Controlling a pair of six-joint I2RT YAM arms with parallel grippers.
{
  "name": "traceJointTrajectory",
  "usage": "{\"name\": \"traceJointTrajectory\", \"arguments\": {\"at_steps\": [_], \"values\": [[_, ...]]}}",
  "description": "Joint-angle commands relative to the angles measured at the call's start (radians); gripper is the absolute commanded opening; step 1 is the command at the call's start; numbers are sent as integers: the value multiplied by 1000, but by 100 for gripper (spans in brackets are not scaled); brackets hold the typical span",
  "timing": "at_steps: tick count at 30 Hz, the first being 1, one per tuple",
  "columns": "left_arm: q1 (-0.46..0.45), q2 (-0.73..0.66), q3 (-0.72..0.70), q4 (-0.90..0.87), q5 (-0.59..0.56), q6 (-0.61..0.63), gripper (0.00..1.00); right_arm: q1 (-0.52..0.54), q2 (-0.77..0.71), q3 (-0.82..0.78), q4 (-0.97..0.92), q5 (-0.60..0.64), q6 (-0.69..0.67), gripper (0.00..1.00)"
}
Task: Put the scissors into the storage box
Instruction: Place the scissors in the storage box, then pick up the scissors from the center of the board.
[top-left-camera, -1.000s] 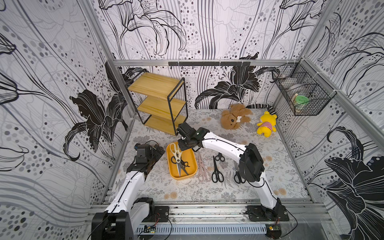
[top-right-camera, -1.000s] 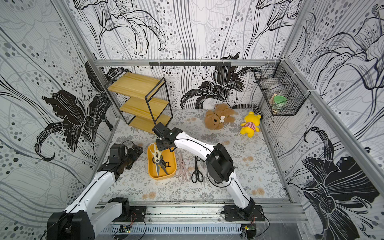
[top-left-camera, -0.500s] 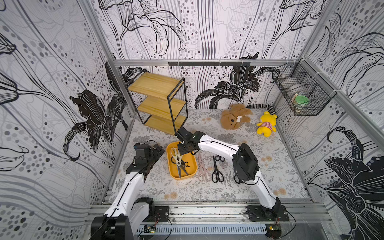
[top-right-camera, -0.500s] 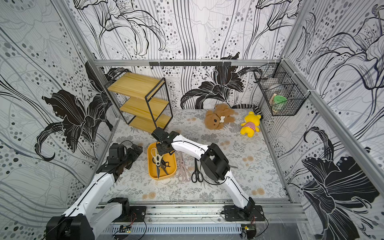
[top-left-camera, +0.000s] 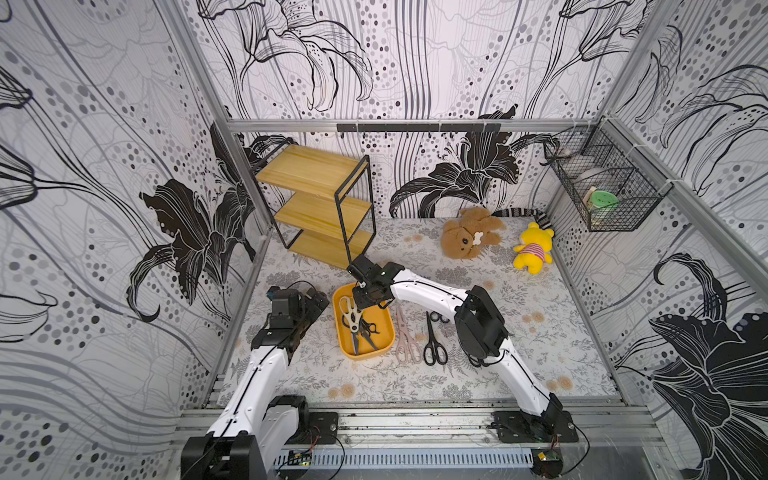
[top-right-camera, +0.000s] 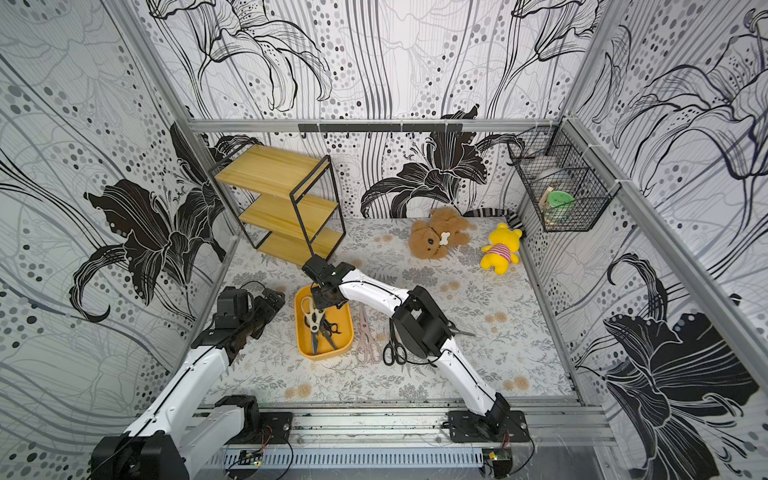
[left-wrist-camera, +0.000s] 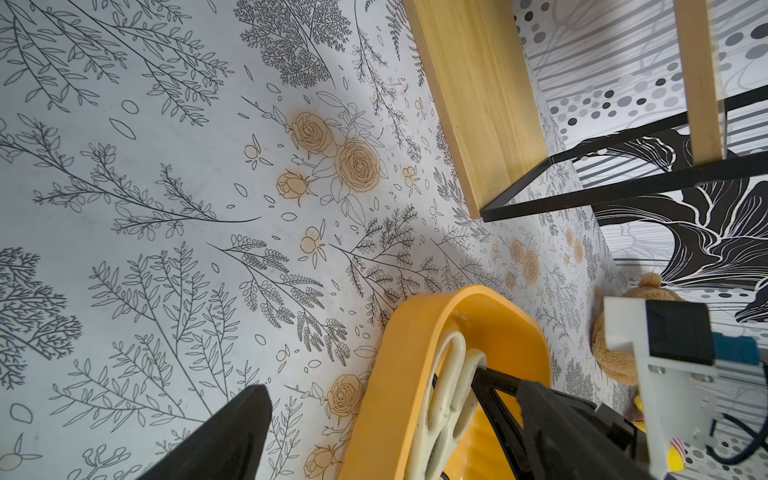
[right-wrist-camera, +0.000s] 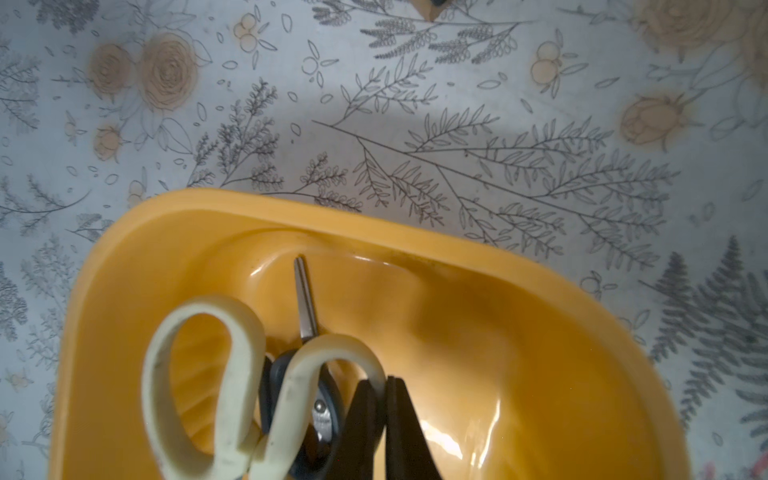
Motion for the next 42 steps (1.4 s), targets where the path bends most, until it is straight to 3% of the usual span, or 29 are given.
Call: {"name": "traceJointTrajectory", "arguments": {"at_steps": [1, 6, 16, 24, 30, 42], "values": [[5, -17, -7, 6, -1, 15, 97, -4, 16, 19, -25, 19, 20, 5], [5, -16, -6, 10, 6, 11, 97, -4, 23, 14, -25, 23, 15, 7], [6, -14, 1, 10, 28, 21, 97, -5, -53, -69, 53, 45, -7, 31], [4, -11, 30, -4, 83, 51, 98, -4, -225, -238, 142, 86, -65, 37], [-5, 0, 62, -18, 93, 63, 98, -5, -380, -412, 235, 48, -78, 39], [-215, 76, 157, -45, -14, 67, 98, -5, -603, -694, 134, 77, -115, 38]]}}
